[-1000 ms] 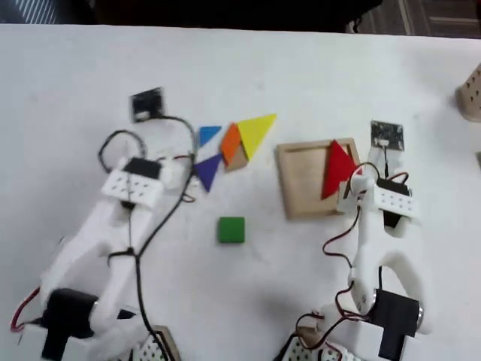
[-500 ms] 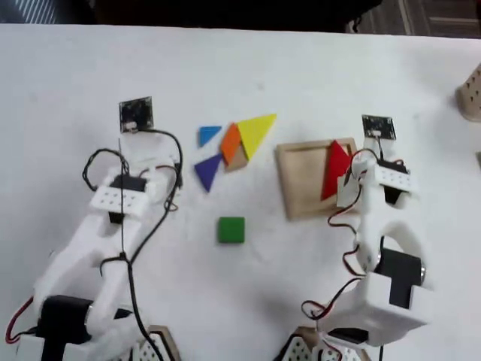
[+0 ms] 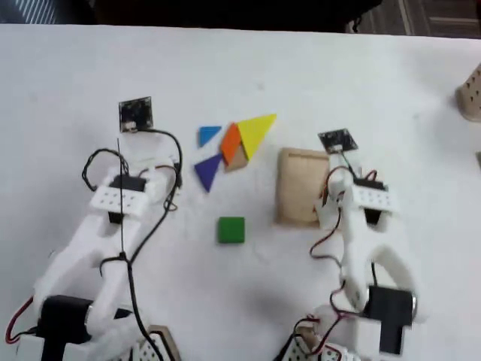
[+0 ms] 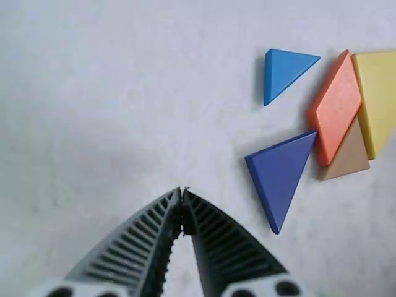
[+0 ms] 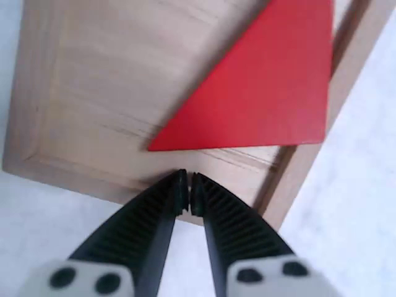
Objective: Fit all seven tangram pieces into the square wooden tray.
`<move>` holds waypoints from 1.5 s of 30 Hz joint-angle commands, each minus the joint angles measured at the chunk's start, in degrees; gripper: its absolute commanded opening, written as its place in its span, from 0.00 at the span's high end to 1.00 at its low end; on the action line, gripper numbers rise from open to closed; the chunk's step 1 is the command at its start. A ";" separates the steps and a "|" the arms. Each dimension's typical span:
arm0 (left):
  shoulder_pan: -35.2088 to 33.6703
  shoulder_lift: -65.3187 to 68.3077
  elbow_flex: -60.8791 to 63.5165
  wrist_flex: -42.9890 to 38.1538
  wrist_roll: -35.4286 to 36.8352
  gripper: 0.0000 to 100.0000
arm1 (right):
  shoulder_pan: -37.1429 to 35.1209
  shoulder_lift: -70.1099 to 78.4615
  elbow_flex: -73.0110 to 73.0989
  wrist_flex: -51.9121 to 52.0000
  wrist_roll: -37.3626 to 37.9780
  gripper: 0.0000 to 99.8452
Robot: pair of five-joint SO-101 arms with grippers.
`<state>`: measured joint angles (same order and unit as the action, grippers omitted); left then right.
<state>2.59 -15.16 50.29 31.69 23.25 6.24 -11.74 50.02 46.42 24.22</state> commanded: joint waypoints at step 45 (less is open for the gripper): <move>-0.66 -2.59 -0.53 -1.85 -0.53 0.98 | 0.04 -13.23 8.09 -3.74 -4.48 0.98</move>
<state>2.51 -15.16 50.29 31.69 23.25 5.45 -25.89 59.87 44.31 20.09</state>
